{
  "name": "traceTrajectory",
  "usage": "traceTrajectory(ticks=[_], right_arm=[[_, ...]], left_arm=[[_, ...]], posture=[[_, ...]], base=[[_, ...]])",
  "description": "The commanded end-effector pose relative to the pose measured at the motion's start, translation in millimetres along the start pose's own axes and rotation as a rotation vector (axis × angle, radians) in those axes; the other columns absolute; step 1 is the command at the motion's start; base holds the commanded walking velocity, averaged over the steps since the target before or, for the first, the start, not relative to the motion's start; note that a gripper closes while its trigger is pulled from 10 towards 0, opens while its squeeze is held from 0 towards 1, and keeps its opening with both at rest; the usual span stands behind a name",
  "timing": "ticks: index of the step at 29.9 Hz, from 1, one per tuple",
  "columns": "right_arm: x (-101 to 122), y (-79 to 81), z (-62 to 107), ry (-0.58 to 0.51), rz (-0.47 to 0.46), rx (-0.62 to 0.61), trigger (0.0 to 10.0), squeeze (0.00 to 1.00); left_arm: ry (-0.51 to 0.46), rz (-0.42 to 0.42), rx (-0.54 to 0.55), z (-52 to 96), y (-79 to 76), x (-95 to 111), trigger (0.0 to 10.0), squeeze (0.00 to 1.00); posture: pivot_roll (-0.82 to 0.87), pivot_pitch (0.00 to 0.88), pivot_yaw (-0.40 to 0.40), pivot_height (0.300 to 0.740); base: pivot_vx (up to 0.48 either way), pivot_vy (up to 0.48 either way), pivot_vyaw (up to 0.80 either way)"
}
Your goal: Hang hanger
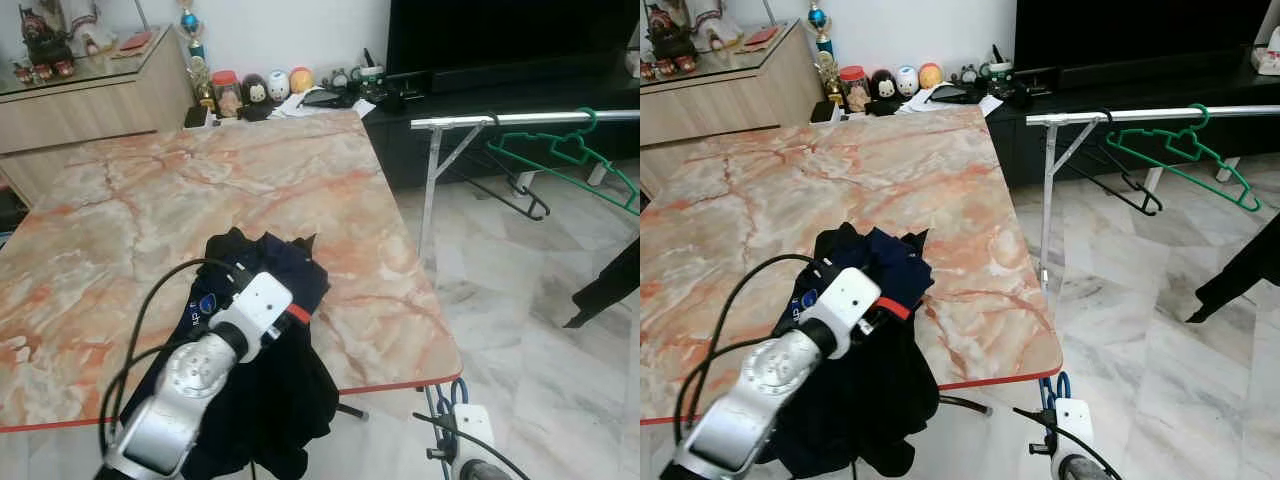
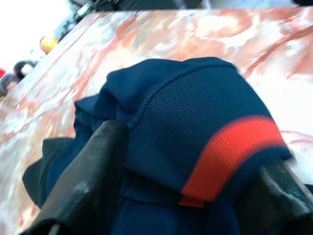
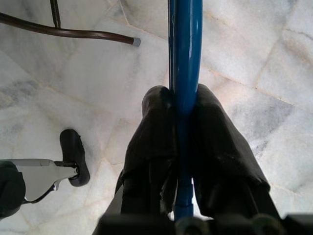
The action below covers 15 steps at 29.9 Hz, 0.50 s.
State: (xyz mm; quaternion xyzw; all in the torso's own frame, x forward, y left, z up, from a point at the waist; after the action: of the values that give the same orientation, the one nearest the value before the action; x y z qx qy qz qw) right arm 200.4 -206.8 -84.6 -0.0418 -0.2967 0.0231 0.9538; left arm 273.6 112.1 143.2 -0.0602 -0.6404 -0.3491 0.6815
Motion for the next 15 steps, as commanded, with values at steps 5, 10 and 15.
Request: traceTrajectory(ticks=[5,10,15], right_arm=[[2,4.2,-0.6,-0.005,0.006,0.011,10.0,0.00],[2,3.7,-0.6,-0.006,0.008,0.011,10.0,0.00],[2,3.3,-0.5,-0.006,0.006,0.008,10.0,0.00]], left_arm=[[-0.002,-0.008,-0.064,11.3,-2.7,2,10.0,1.00],[0.005,0.033,-0.061,24.2,-1.6,-2,10.0,1.00],[-0.029,0.110,0.008,31.3,5.7,-2,10.0,1.00]], posture=[[-0.04,0.000,0.076,0.740],[-0.04,0.000,0.073,0.740],[-0.04,0.000,0.073,0.740]], base=[[0.000,0.000,0.00],[0.000,0.000,0.00],[0.000,0.000,0.00]])
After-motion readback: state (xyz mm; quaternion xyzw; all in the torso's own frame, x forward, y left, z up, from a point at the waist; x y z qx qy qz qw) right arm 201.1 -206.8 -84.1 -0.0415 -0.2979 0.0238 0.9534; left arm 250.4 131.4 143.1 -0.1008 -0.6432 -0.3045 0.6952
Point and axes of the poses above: a point about 5 cm out from each wrist's last joint towards the gripper, its own z axis pointing back from the gripper into the wrist, its own x axis along the axis of the wrist's last joint, y = z × x, the point moved 1 cm from there along -z, pointing out of the wrist towards the gripper, and after that the axes turned 7 degrees about z, right-handed, at the moved point
